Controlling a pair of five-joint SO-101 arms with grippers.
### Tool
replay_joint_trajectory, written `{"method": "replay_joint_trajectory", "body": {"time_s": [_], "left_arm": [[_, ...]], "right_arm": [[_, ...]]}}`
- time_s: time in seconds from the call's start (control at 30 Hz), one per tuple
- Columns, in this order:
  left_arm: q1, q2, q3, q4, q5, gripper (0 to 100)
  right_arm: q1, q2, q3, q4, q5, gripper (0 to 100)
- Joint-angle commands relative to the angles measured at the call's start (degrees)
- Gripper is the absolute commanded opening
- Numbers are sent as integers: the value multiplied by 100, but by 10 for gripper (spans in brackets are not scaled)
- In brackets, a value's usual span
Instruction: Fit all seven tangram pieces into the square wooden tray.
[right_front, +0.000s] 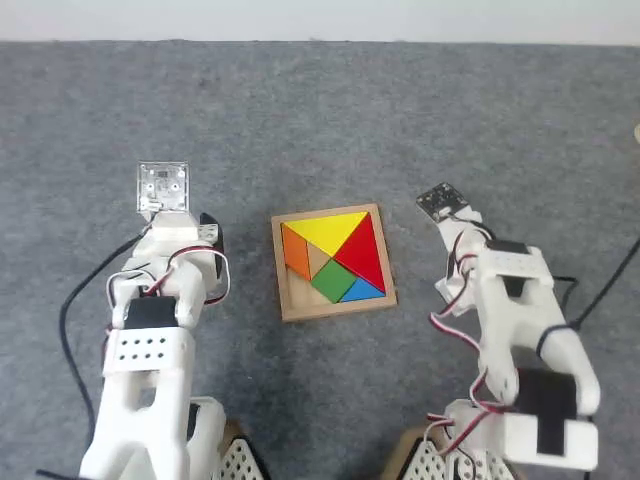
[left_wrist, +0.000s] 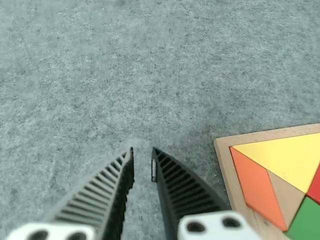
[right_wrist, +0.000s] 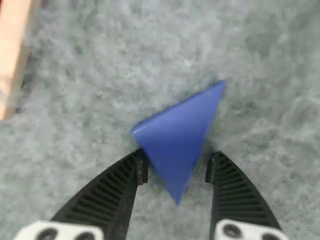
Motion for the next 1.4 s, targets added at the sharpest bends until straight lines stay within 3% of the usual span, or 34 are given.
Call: {"method": "replay_joint_trajectory", "body": {"time_s": [0.0,0.23,0.37,0.57,0.83,1.0,1.2,1.37], "left_arm": [[9,-176,-48,-132,-62,65],[9,-193,-48,-132,-62,65],[9,-193,-48,-132,-62,65],[9,-193,-48,-132,-62,65],[18,-193,-48,-132,-62,65],[18,-193,-48,-132,-62,65],[18,-158,-22,-229,-62,65],[18,-158,-22,-237,-62,65]], "right_arm": [[-66,92,-448,-84,26,209],[-690,163,-580,-66,26,205],[-708,426,-826,40,35,109],[-699,831,-1319,277,-211,84],[-734,198,-1275,356,-290,38],[-778,-435,-1248,470,-914,49],[-1156,-505,-1248,347,-1538,221],[-1464,-127,-1301,207,-1978,228]]}}
